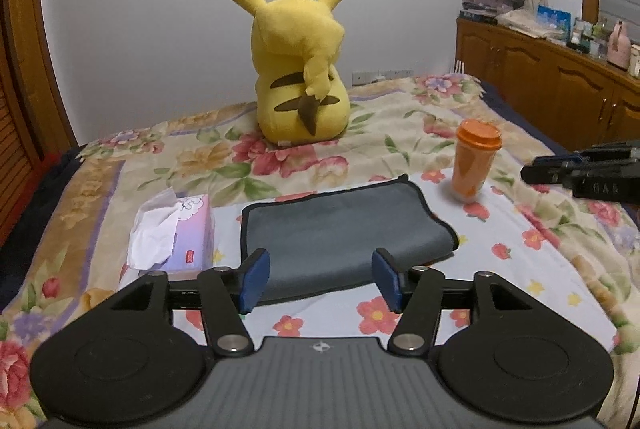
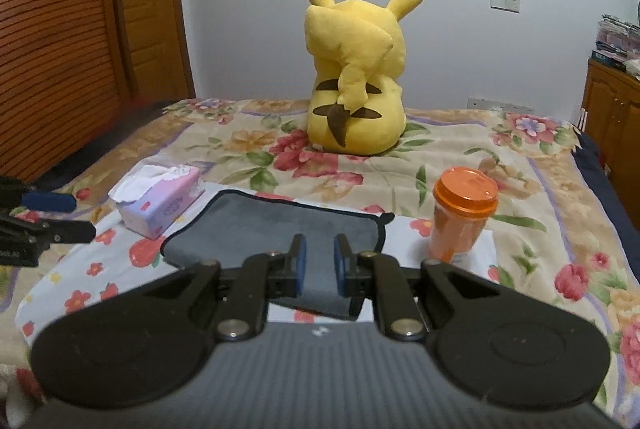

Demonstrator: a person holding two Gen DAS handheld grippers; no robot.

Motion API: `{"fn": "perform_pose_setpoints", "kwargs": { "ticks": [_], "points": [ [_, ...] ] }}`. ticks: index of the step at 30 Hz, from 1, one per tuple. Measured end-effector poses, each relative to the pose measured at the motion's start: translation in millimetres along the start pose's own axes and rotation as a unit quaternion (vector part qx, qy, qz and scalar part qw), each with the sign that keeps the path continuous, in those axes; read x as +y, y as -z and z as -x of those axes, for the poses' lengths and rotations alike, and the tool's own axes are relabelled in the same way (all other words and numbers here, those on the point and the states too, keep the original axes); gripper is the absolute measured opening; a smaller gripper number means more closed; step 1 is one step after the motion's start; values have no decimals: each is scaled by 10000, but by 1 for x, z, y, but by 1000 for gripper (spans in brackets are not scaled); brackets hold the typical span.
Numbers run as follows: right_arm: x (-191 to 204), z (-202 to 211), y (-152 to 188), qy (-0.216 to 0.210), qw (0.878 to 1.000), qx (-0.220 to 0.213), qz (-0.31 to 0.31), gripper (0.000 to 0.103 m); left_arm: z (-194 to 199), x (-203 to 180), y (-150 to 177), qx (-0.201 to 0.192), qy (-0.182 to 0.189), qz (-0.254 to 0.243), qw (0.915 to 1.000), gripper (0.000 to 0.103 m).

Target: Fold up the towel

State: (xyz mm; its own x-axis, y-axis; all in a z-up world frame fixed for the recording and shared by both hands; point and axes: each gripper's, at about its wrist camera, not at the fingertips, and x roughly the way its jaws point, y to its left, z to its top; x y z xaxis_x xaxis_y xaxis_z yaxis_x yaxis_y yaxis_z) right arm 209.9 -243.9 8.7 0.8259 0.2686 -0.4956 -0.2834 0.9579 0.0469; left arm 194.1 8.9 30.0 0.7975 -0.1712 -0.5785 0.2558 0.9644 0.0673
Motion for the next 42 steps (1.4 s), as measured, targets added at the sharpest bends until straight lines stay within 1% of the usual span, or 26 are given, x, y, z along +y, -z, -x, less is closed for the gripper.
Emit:
{"fn": "perform_pose_setpoints", "kwargs": {
  "ticks": [1,2,5,7,10,11,12,14,17,20,28,32,36,42],
  "points": [
    [1,3,1,50,10000,-27,7,43,4,-1,0,-22,-3,34,10000,70],
    [1,7,2,95,9999,-60,10,55,8,-2,0,-38,2,67,10000,74],
    [1,16,5,113,9999,-67,4,59,19,-7,-1,-94,-12,60,9999,83],
    [2,22,7,129,9999,-77,1,64,25,-10,0,-145,-20,62,9999,88],
    [2,30,9,136,9998,-114,-25,81,36,-13,1,-223,-6,120,9997,95],
    [3,32,10,144,9998,-128,-39,91,39,-15,1,-249,-7,121,9996,97],
    [3,35,11,151,9998,-149,-50,98,43,-16,2,-272,-18,118,9996,98],
    [4,40,13,139,9997,-165,-75,103,49,-19,3,-312,-27,104,9995,101],
    [5,45,15,117,9998,-116,-131,103,59,-21,3,-361,3,48,9993,101],
    [8,52,16,207,9997,-96,-120,103,70,-21,3,-408,-3,67,9991,103],
    [12,72,18,268,9992,-196,-210,103,90,-21,7,-419,-103,67,9990,103],
    [15,81,22,291,9989,-257,-251,103,97,-22,15,-422,-63,155,9990,103],
    [18,88,28,295,9988,-277,-280,103,105,-27,26,-450,-87,130,9989,103],
    [22,98,42,254,9984,-282,-420,103,109,-35,43,-320,-102,102,9994,103]
  ]
}}
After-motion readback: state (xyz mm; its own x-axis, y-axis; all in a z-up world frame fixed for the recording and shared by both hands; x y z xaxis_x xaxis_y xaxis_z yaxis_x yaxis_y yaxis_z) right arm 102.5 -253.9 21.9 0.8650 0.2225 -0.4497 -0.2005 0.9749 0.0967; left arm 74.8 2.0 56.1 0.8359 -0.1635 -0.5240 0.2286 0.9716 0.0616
